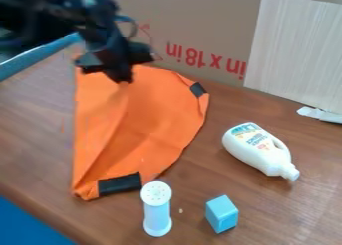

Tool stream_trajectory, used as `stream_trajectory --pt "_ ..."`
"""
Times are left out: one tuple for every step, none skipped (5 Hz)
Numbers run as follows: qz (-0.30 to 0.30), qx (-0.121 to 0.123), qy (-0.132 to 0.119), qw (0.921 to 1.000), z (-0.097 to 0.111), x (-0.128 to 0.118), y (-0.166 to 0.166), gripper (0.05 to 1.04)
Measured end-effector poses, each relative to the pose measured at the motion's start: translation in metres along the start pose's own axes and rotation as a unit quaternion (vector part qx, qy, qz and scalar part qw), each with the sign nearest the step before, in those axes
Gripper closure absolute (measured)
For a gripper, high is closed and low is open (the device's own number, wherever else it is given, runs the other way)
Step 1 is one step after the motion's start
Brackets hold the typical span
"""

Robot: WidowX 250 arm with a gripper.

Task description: Fold the cloth bottom to top left

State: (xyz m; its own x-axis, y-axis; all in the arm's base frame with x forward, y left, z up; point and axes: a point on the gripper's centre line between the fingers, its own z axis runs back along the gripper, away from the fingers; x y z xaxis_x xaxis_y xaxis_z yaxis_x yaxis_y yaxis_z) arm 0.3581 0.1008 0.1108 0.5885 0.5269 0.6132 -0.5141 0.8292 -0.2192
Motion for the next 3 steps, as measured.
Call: stream_trajectory --pt "0.017 0.004 -0.003 0.9998 -0.011 0.006 -0.027 1.024" --pt "0.027 0.001 -0.011 0.9996 -0.020 0.010 -0.050 1.024" --pt "0.032 -0.003 -0.013 0.9994 -0.023 0.013 -0.062 0.998"
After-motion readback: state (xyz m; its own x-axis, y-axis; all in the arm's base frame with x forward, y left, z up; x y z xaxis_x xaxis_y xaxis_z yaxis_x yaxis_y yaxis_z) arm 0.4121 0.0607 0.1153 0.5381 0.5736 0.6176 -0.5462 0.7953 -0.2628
